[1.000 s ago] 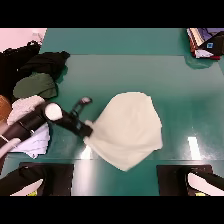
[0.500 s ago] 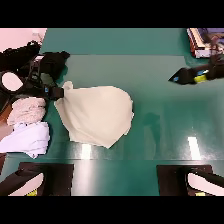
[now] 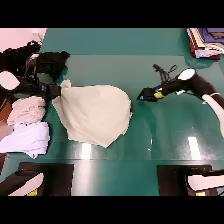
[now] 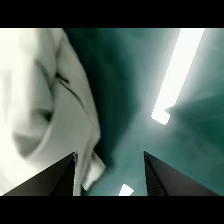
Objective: Fold the shirts.
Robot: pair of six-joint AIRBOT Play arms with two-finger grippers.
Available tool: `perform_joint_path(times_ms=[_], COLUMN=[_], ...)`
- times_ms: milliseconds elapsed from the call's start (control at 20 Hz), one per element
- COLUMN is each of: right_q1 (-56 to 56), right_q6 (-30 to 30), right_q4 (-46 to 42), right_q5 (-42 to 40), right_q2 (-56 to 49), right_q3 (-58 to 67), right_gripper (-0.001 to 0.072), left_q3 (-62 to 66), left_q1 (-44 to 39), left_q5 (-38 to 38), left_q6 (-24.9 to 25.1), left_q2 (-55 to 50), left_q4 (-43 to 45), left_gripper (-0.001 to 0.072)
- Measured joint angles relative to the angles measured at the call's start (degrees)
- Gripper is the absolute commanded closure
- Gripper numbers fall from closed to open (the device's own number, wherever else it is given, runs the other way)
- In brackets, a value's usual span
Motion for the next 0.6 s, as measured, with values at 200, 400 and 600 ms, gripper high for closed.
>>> perform_joint_path(times_ms=[200, 400, 600], right_q1=[2.0, 4.6, 7.6], right_q6=[-1.0, -1.3, -1.1], right_q4=[3.3, 4.4, 3.0], right_q5=[-2.8, -3.2, 0.1], right_q2=[-2.0, -5.7, -12.4], right_q3=[4.2, 10.8, 19.0], right_gripper=[0.0233, 0.0263, 0.0264], left_q3=[-0.1, -0.1, -0.1], left_q1=[0.0, 0.0, 0.0], left_q5=[0.0, 0.4, 0.0], left_q6=[0.0, 0.0, 0.0], left_q2=[0.0, 0.0, 0.0], left_q4=[-0.1, -1.0, -1.6], left_gripper=[0.0683, 0.0682, 0.0683])
